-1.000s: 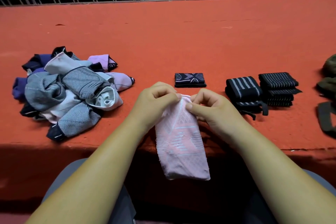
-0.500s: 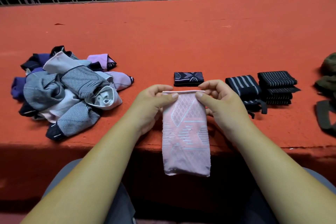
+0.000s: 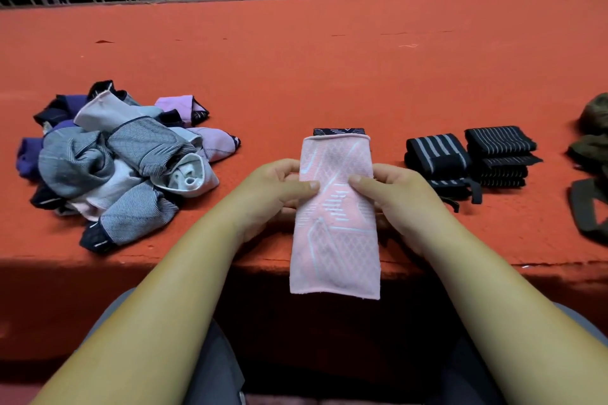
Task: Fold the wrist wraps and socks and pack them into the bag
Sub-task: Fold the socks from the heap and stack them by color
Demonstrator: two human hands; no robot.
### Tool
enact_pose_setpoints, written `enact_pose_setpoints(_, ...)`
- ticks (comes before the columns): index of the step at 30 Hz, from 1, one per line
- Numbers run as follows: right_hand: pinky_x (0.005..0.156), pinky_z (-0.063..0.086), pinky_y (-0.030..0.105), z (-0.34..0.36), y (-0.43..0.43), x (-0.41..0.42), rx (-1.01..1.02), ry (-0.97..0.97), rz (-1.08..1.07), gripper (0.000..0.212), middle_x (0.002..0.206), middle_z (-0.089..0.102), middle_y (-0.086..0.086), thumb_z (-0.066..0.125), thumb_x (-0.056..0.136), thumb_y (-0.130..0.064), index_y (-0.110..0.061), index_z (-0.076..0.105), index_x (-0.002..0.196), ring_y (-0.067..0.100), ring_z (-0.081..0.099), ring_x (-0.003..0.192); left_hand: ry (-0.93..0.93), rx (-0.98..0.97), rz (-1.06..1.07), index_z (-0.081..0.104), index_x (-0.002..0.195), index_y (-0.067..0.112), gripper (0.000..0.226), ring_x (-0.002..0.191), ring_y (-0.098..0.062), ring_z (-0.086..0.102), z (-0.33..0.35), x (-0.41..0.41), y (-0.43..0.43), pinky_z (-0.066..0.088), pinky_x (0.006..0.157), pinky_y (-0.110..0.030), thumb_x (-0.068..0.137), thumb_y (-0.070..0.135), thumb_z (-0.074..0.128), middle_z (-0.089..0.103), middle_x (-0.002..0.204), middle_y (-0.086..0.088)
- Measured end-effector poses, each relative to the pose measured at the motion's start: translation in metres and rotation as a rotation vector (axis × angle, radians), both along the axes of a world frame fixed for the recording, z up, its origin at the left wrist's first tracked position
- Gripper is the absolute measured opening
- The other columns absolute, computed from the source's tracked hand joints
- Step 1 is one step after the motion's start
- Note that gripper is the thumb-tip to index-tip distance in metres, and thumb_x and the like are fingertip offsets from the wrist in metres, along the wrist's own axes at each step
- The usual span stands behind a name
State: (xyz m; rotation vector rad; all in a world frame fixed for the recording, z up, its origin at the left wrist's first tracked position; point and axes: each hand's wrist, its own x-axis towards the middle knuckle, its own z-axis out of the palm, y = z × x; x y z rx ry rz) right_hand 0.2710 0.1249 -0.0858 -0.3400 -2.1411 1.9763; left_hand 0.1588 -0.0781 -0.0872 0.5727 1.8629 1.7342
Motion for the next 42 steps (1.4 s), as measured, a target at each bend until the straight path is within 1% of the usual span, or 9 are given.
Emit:
enact_pose_setpoints(5, 0.052, 0.053, 0.026, 0.005, 0.003, 0.001, -0.074, -0.029, 0.057, 0.014, 0.082, 0.074, 0.005, 0.067, 0.104, -0.017, -0.014, 0.08, 0.109, 0.014, 0.064, 0.058, -0.012, 0.022, 0.009, 0.067, 0.128, 0.003, 0.029, 0.108, -0.031, 0.072, 0.001, -0.002, -0.005, 0.058, 0.098, -0.05, 0.1, -0.002, 0.063, 0.075, 0.124, -0.02)
enact_pose_setpoints(13, 0.061, 0.057, 0.032, 0.004, 0.007, -0.003, -0.132, -0.035, 0.088, 0.043, 0.097, 0.078, 0.006, 0.049, 0.103, -0.004, -0.03, 0.078, 0.12, 0.02, 0.067, 0.074, -0.125, 0.106, 0.021, 0.07, 0.12, 0.021, 0.029, 0.09, -0.022, 0.069, 0.002, -0.006, -0.004, 0.058, 0.087, -0.04, 0.102, 0.003, 0.058, 0.074, 0.107, -0.008)
enact_pose_setpoints(19, 0.056, 0.059, 0.03, 0.007, 0.005, -0.003, -0.28, 0.01, 0.05, 0.04, 0.071, 0.061, 0.009, 0.037, 0.096, 0.008, -0.007, 0.074, 0.089, 0.017, 0.06, 0.062, -0.174, 0.183, 0.048, 0.074, 0.086, 0.014, 0.037, 0.072, -0.018, 0.066, 0.003, -0.004, -0.001, 0.065, 0.073, -0.034, 0.099, -0.01, 0.049, 0.07, 0.085, -0.01)
enact_pose_setpoints(23, 0.064, 0.061, 0.034, 0.005, 0.011, -0.004, -0.298, 0.023, 0.079, 0.034, 0.092, 0.057, 0.022, 0.039, 0.091, -0.002, -0.005, 0.072, 0.084, 0.032, 0.06, 0.079, -0.163, 0.175, 0.062, 0.07, 0.088, 0.012, 0.035, 0.065, -0.019, 0.064, 0.008, -0.002, -0.001, 0.063, 0.077, -0.041, 0.098, -0.005, 0.041, 0.069, 0.078, -0.006)
enact_pose_setpoints(28, 0.072, 0.056, 0.037, -0.001, 0.012, -0.004, -0.2, 0.037, 0.175, 0.008, 0.087, 0.063, 0.008, 0.07, 0.094, -0.007, -0.013, 0.069, 0.089, 0.023, 0.062, 0.077, -0.191, 0.158, 0.043, 0.07, 0.115, 0.021, 0.023, 0.077, -0.027, 0.068, 0.005, -0.003, -0.002, 0.057, 0.083, -0.042, 0.092, 0.019, 0.066, 0.068, 0.106, -0.011)
enact_pose_setpoints(32, 0.069, 0.049, 0.033, -0.007, 0.011, -0.007, -0.121, 0.06, 0.141, 0.025, 0.082, 0.059, 0.003, 0.072, 0.086, 0.001, -0.021, 0.069, 0.098, 0.017, 0.056, 0.075, -0.149, -0.011, -0.09, 0.068, 0.129, 0.003, 0.044, 0.103, -0.033, 0.071, -0.002, -0.001, -0.005, 0.057, 0.098, -0.051, 0.088, 0.013, 0.081, 0.074, 0.124, -0.023)
enact_pose_setpoints(36, 0.07, 0.056, 0.035, -0.005, 0.005, -0.007, -0.194, -0.026, 0.126, 0.042, 0.099, 0.077, 0.006, 0.072, 0.097, -0.011, -0.025, 0.065, 0.136, 0.021, 0.074, 0.086, -0.095, 0.059, -0.008, 0.067, 0.131, 0.006, 0.043, 0.106, -0.031, 0.072, -0.001, 0.001, -0.002, 0.056, 0.094, -0.046, 0.089, 0.002, 0.077, 0.074, 0.127, -0.018)
enact_pose_setpoints(38, 0.076, 0.054, 0.036, -0.004, 0.002, -0.004, -0.089, -0.121, 0.174, 0.037, 0.108, 0.079, 0.007, 0.073, 0.099, -0.027, -0.008, 0.07, 0.13, 0.026, 0.075, 0.093, -0.075, 0.101, 0.033, 0.064, 0.133, 0.004, 0.046, 0.109, -0.032, 0.072, -0.003, -0.001, 0.001, 0.054, 0.096, -0.045, 0.089, 0.002, 0.077, 0.073, 0.129, -0.019)
enact_pose_setpoints(42, 0.084, 0.061, 0.032, -0.003, 0.001, -0.001, -0.053, -0.084, 0.128, 0.018, 0.108, 0.082, 0.007, 0.071, 0.1, -0.017, -0.012, 0.079, 0.116, 0.023, 0.079, 0.098, -0.115, 0.047, -0.003, 0.066, 0.133, 0.005, 0.042, 0.109, -0.036, 0.07, -0.003, -0.004, -0.003, 0.056, 0.1, -0.054, 0.093, 0.012, 0.077, 0.071, 0.13, -0.023)
